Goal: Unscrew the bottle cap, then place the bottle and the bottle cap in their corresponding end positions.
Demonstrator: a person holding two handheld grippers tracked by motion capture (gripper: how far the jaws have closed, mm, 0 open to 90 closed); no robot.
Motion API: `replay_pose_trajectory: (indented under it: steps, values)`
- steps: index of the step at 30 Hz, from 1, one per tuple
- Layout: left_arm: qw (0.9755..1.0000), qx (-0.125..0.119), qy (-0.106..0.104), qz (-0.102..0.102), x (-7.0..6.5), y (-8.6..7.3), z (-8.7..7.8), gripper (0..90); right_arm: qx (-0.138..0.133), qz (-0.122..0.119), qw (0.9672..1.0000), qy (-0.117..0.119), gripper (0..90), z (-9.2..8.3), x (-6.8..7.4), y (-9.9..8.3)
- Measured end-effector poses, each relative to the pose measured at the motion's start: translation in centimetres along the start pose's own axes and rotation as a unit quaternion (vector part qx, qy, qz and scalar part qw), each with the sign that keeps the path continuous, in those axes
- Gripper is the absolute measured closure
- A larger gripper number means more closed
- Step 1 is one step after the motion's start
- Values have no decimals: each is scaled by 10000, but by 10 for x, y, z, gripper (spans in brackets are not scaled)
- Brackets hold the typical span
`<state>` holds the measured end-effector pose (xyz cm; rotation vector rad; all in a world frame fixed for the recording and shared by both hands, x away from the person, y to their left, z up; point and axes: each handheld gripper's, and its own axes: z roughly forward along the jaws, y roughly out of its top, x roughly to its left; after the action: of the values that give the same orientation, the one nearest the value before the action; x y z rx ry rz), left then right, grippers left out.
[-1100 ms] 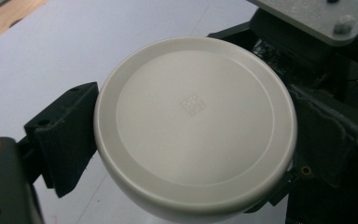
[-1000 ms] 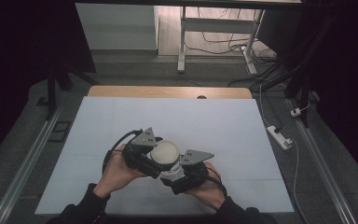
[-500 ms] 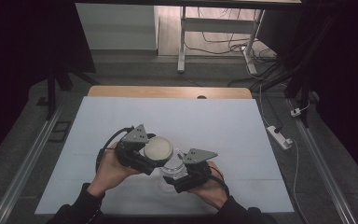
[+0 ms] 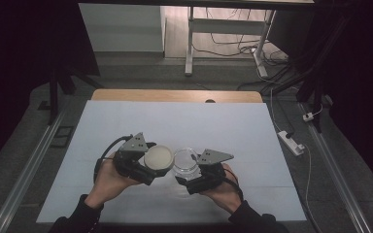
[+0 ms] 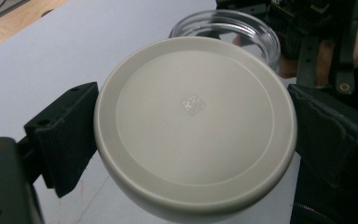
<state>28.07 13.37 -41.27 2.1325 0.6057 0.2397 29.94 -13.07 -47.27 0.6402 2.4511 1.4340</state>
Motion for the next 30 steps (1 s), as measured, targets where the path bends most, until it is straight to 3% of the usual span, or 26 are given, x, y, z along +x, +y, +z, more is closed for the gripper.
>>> replay_pose_trajectory:
  steps: [17,30]
  values:
    - [9999,-8,-140,5,-5,-13,-2,83,-69,153,9997,-176,64,-2,-19,6]
    - [9994,53,-329,58,-10,-23,11,84,-80,226,9990,-365,64,6,-37,9]
